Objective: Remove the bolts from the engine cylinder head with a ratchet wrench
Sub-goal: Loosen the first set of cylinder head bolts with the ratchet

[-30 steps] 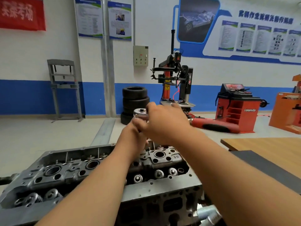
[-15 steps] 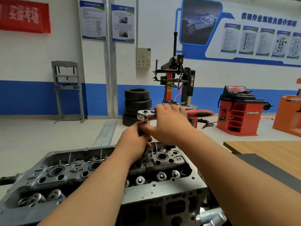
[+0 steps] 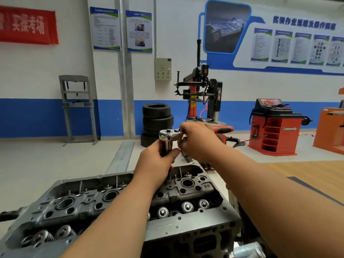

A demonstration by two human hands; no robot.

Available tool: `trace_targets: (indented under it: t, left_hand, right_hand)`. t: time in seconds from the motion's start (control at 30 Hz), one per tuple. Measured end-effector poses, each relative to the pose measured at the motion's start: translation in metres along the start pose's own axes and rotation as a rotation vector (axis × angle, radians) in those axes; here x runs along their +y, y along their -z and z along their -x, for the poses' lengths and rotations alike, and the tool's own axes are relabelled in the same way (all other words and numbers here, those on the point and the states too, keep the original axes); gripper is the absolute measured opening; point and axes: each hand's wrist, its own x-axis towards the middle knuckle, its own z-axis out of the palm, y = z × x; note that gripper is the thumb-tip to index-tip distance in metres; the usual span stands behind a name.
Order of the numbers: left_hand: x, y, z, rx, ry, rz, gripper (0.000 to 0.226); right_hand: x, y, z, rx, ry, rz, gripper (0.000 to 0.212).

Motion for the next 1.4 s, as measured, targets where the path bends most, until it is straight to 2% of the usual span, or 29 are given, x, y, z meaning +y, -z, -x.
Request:
trace_targets:
  t: [0.1, 0.2, 0.27, 0.3, 0.4, 0.5, 0.57, 0.67, 0.7, 0.8, 0.9, 1.0, 1.27, 1.4]
  left_hand:
    - [-0.001, 0.004, -0.001, -0.021, 0.043, 0.044, 0.010]
    - [-0.003, 0.006, 0.002, -0.126, 0.104, 0.055, 0.006]
    - [-0.004, 0.007, 0.004, -0.162, 0.100, 0.021, 0.009]
    - [-0.003, 0.007, 0.005, -0.164, 0.093, 0.016, 0.011]
    - [-0.002, 0.008, 0.006, -0.146, 0.065, 0.015, 0.013]
    - [0.001, 0.007, 0.007, -0.106, 0.051, -0.027, 0.018]
    - [0.002, 0.006, 0.007, -0.064, 0.049, -0.063, 0.019]
    - [-0.002, 0.004, 0.004, -0.022, 0.072, -0.019, 0.010]
    - [-0.002, 0.004, 0.002, -0.022, 0.082, -0.011, 0.008]
    - [-0.004, 0.005, -0.002, -0.039, 0.077, -0.057, 0.011]
    - [-0.003, 0.007, -0.002, -0.050, 0.068, -0.009, 0.013]
    - [-0.002, 0.009, 0.000, -0.044, 0.030, -0.048, 0.009]
    - [0.001, 0.003, 0.001, 0.022, 0.005, -0.019, 0.018]
    - [-0.001, 0.001, 0.002, 0.041, 0.014, 0.030, 0.014]
  right_hand:
    - [-0.006, -0.009, -0.018, 0.013, -0.011, -0.015, 0.027]
    - [-0.012, -0.007, -0.019, -0.011, -0.041, -0.008, 0.019]
    - [-0.019, 0.006, -0.007, -0.056, -0.075, 0.121, 0.007]
    - [-0.022, 0.014, 0.002, -0.063, -0.085, 0.182, 0.008]
    - [-0.035, 0.034, 0.044, -0.026, -0.069, 0.248, 0.027]
    - [-0.056, 0.030, 0.074, 0.008, 0.040, 0.352, 0.069]
    - [-0.056, 0.027, 0.068, -0.003, 0.002, 0.376, 0.072]
    - [-0.030, 0.025, 0.044, -0.040, -0.083, 0.242, 0.045]
    - [-0.020, 0.021, 0.033, -0.068, -0.112, 0.182, 0.043]
    - [-0.009, 0.000, -0.009, -0.170, -0.125, -0.009, 0.055]
    - [-0.025, -0.017, -0.035, -0.276, 0.005, -0.223, 0.063]
    - [-0.028, -0.023, -0.032, -0.267, 0.052, -0.375, 0.063]
    - [-0.020, 0.015, 0.039, -0.067, -0.239, 0.146, 0.054]
    - [-0.046, 0.029, 0.098, -0.019, -0.139, 0.276, 0.067]
